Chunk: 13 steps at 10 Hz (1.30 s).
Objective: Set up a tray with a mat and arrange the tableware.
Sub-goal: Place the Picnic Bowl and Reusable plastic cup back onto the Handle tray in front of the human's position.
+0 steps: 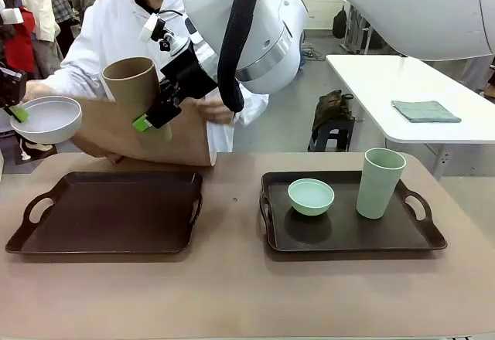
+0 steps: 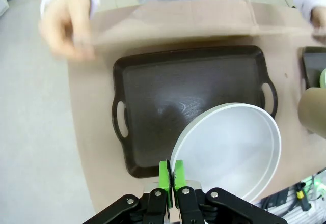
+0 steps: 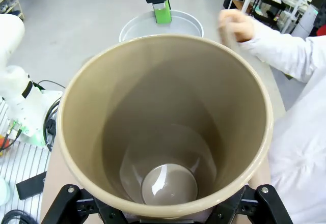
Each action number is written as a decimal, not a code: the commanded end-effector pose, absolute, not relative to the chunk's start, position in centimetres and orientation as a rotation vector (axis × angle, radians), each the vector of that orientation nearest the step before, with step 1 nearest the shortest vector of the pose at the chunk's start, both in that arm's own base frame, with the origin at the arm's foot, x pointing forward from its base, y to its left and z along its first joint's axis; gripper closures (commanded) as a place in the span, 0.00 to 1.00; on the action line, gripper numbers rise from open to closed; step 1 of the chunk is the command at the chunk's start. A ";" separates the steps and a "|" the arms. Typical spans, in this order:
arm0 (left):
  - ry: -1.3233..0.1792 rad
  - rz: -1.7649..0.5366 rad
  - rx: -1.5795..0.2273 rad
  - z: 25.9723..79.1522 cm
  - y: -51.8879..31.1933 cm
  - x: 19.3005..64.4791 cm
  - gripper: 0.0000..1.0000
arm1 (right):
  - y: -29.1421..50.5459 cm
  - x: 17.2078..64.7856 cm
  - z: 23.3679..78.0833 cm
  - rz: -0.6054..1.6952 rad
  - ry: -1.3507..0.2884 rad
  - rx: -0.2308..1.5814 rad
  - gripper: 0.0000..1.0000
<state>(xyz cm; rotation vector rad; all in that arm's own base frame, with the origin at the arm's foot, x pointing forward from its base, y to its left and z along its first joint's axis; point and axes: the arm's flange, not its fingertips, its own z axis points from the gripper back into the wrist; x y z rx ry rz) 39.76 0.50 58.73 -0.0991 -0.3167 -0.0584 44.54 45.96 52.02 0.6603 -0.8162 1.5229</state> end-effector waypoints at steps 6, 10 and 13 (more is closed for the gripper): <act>-0.327 -0.059 -0.097 58.6 0.5 39.9 1.00 | 46.2 44.7 52.2 1.534 -0.818 0.659 0.30; -0.327 -0.059 -0.097 58.6 0.5 39.9 1.00 | 46.2 44.7 52.2 1.534 -0.818 0.659 0.30; -0.327 -0.059 -0.097 58.6 0.5 39.9 1.00 | 46.2 44.7 52.2 1.534 -0.818 0.659 0.30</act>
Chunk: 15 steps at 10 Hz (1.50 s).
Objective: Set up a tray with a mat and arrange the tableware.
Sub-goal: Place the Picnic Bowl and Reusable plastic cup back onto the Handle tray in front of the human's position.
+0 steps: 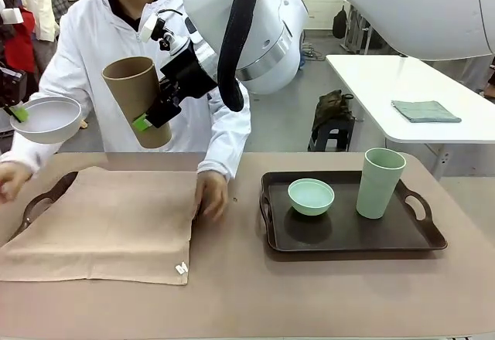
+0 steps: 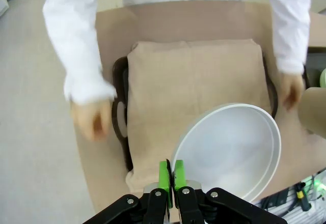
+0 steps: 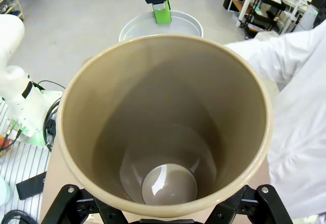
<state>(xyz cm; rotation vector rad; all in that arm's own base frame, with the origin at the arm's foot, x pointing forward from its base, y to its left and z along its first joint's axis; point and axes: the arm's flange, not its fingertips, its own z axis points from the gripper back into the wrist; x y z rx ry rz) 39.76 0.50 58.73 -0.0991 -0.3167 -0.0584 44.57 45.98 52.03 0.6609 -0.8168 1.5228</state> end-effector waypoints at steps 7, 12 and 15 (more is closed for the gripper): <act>-0.327 -0.059 -0.097 58.6 0.5 39.9 1.00 | 46.2 44.7 52.2 1.534 -0.818 0.659 0.30; -0.327 -0.059 -0.097 58.6 0.5 39.9 1.00 | 46.2 44.7 52.2 1.534 -0.818 0.659 0.30; -0.327 -0.059 -0.097 58.6 0.5 39.9 1.00 | 46.2 44.7 52.2 1.534 -0.818 0.659 0.30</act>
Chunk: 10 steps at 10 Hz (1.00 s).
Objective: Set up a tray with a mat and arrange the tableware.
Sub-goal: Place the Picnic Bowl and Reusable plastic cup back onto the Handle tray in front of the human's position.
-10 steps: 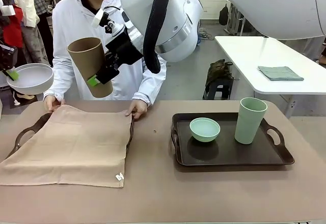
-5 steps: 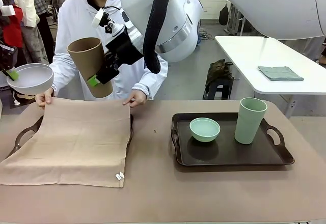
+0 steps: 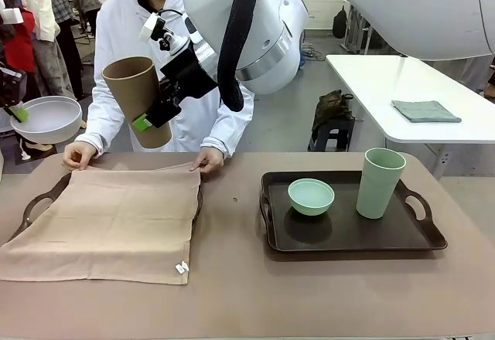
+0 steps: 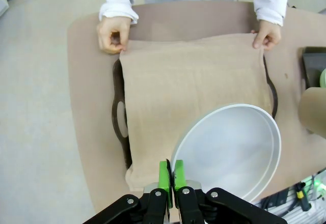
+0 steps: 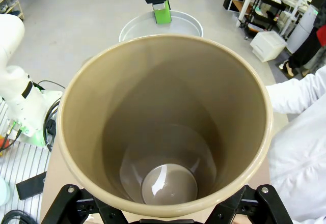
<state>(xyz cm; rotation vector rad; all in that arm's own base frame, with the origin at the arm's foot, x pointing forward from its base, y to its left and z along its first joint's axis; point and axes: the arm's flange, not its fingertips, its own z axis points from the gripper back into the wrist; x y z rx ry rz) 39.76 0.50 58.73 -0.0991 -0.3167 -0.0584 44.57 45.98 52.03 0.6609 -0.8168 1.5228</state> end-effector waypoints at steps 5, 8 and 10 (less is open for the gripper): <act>-0.327 -0.059 -0.097 58.6 0.5 39.9 1.00 | 46.2 44.7 52.2 1.534 -0.818 0.659 0.30; -0.327 -0.059 -0.097 58.6 0.5 39.9 1.00 | 46.2 44.7 52.2 1.534 -0.818 0.659 0.30; -0.327 -0.059 -0.097 58.6 0.5 39.9 1.00 | 46.2 44.7 52.2 1.534 -0.818 0.659 0.30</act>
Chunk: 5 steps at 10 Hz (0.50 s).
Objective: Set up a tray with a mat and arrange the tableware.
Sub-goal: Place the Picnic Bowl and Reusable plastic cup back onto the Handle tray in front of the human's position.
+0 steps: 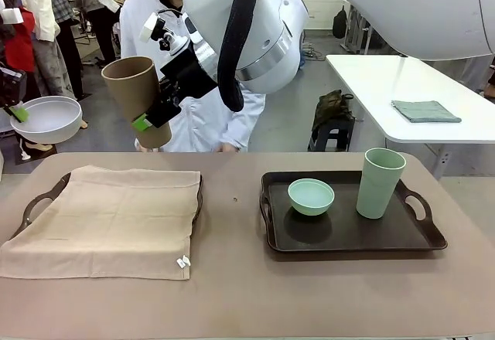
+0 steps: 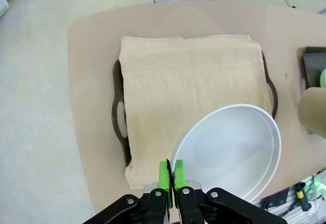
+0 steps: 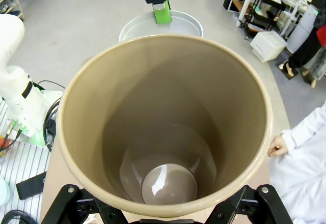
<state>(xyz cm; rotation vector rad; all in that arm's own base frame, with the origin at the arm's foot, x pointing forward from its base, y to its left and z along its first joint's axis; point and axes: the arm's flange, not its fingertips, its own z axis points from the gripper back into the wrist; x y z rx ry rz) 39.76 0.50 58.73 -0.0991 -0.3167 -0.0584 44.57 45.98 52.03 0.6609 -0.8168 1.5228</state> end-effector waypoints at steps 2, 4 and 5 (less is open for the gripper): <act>-0.327 -0.059 -0.097 58.6 0.5 39.9 1.00 | 46.2 44.7 52.2 1.534 -0.818 0.659 0.30; -0.327 -0.059 -0.097 58.6 0.5 39.9 1.00 | 46.2 44.7 52.2 1.534 -0.818 0.659 0.30; -0.327 -0.059 -0.097 58.6 0.5 39.9 1.00 | 46.2 44.7 52.2 1.534 -0.818 0.659 0.30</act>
